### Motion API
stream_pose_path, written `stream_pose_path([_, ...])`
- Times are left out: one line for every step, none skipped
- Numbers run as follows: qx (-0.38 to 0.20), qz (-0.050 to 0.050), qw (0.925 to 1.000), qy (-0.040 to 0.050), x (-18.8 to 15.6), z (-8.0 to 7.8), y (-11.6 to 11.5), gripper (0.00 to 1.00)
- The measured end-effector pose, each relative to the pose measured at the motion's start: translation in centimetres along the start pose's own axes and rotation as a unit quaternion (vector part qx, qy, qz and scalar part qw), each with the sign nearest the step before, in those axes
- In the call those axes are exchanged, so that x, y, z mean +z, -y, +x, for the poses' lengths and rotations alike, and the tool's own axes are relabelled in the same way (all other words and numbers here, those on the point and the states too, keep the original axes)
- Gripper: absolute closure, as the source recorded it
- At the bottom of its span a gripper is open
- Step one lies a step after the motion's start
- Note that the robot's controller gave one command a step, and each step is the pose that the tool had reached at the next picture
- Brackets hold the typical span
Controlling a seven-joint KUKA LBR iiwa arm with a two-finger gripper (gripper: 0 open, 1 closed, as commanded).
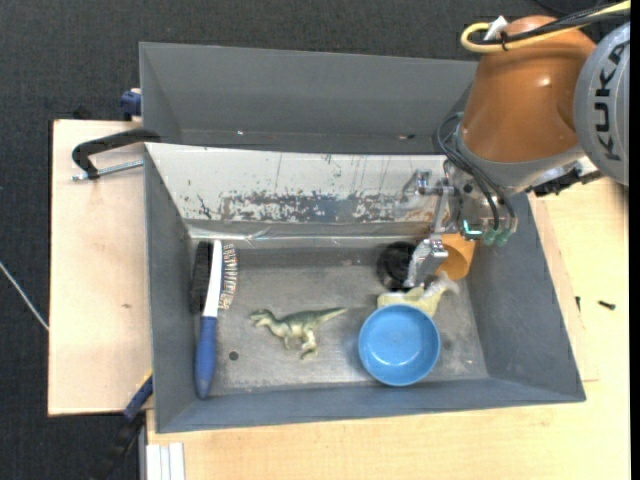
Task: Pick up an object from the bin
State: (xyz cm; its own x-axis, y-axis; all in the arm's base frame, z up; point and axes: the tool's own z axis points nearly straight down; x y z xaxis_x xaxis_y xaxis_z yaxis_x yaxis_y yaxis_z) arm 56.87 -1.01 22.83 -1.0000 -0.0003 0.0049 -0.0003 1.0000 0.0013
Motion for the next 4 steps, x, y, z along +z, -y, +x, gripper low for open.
stream_pose_path([-0.076, 0.001, 0.9971, -0.0012, 12.5, 3.4, 7.5, 0.0])
stream_pose_path([-0.078, 0.001, 0.997, 0.0033, 12.0, 3.1, 7.3, 1.0])
stream_pose_path([-0.072, 0.001, 0.9974, 0.0091, 4.4, 2.8, 5.7, 1.0])
stream_pose_path([-0.062, 0.002, 0.998, 0.0102, -5.5, 2.5, 5.6, 1.0])
